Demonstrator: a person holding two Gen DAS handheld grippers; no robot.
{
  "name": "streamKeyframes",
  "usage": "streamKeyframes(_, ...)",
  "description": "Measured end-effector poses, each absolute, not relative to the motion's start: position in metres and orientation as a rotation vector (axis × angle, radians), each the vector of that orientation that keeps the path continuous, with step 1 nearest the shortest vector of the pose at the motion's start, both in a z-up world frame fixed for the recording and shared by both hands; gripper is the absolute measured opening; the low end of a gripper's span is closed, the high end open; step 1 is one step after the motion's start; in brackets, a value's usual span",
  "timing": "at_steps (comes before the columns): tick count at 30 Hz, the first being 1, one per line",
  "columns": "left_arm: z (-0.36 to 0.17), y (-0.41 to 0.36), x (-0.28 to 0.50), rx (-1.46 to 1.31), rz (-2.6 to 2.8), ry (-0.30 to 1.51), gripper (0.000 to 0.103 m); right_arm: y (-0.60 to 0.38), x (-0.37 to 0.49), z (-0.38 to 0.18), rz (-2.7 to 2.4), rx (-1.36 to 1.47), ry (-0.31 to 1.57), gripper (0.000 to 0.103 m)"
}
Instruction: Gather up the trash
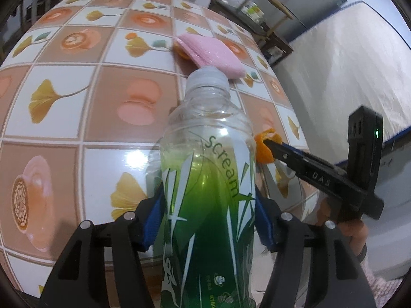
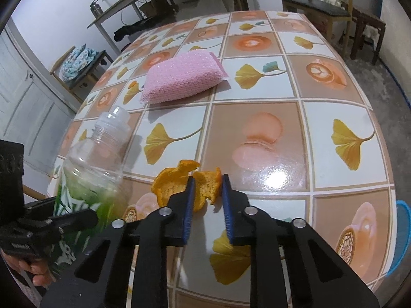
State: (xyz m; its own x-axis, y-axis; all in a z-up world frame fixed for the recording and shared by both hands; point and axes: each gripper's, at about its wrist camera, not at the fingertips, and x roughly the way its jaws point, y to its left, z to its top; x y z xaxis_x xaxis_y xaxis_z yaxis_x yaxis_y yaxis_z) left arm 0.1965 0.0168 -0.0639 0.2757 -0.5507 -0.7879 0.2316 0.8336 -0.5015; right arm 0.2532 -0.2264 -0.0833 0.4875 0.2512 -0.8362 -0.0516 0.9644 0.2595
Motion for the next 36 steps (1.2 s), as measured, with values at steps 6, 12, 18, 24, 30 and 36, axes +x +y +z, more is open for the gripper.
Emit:
streamKeyframes(6, -0.063, 0.022, 0.195, -0.338, -0.509, 1.167, 0.060, -0.228, 0.252, -0.085, 0.179, 0.214, 1.046, 0.005)
streamKeyframes(12, -0.058, 0.023, 0.190, -0.325, -0.493, 1.150, 0.060, -0.231, 0.249, -0.081, 0.175, 0.232, 1.036, 0.004)
streamKeyframes(18, -0.051, 0.024, 0.186, -0.313, -0.490, 1.130, 0.060, -0.236, 0.246, -0.077, 0.175, 0.255, 1.020, 0.003)
streamKeyframes(24, -0.048, 0.022, 0.183, -0.308, -0.488, 1.121, 0.060, -0.242, 0.245, -0.072, 0.178, 0.274, 1.007, 0.002)
streamKeyframes(30, -0.044, 0.020, 0.182, -0.300, -0.490, 1.112, 0.060, -0.246, 0.243, -0.069, 0.182, 0.296, 1.000, 0.002)
streamKeyframes(36, -0.040, 0.016, 0.181, -0.284, -0.492, 1.101, 0.060, -0.251, 0.240, -0.067, 0.185, 0.317, 0.989, 0.002)
